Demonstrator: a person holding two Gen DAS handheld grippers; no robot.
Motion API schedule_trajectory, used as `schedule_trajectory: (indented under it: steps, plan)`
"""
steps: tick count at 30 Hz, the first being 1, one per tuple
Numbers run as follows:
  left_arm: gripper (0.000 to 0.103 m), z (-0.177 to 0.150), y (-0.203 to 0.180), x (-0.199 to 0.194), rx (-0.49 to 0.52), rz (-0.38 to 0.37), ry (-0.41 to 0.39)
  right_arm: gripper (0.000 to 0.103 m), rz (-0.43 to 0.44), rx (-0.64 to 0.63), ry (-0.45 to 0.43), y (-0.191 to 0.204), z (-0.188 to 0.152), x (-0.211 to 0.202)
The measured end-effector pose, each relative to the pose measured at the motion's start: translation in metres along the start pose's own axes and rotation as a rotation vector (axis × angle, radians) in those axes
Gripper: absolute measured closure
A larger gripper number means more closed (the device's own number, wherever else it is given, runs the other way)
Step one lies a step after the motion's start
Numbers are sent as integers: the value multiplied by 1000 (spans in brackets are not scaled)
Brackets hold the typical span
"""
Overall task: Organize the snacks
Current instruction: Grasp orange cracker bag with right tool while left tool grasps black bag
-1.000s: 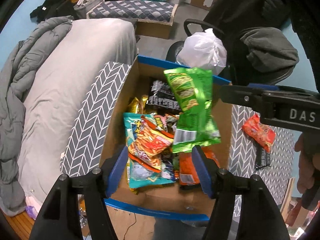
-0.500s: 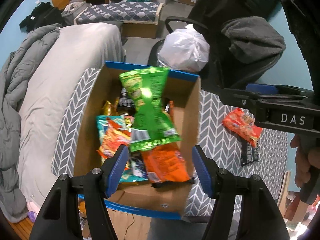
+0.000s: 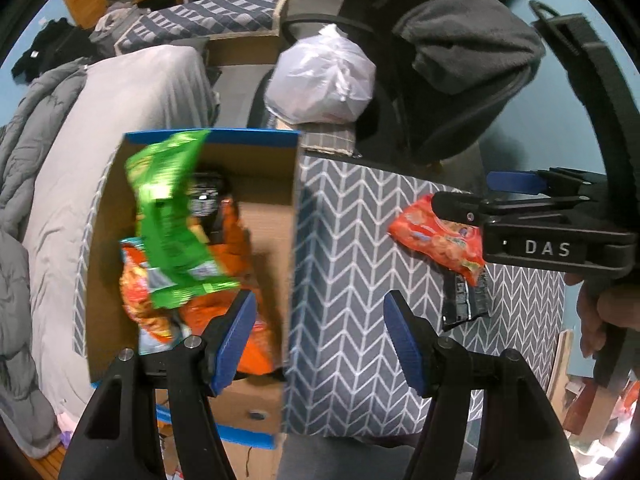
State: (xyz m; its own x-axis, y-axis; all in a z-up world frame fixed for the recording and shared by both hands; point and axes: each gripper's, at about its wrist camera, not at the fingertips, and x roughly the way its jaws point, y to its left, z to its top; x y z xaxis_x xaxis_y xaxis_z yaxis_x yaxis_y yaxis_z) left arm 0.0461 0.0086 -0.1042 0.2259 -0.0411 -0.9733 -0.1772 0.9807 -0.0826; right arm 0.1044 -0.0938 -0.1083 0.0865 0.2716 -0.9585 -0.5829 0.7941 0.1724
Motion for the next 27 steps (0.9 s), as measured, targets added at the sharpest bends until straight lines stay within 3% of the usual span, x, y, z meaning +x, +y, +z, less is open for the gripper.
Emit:
schedule_trajectory:
  steps: [12,19,27]
  plan:
    - [36,-2,-55,53,25,-16,110,23,-45,-127,168,-68,-31,62]
    - [36,-5,-63,90,-17,8,165,23,-33,-206,229,-72,-38,97]
    - [35,-10,-60,123,-64,20,200,23,-93,-298,291,-64,-41,133]
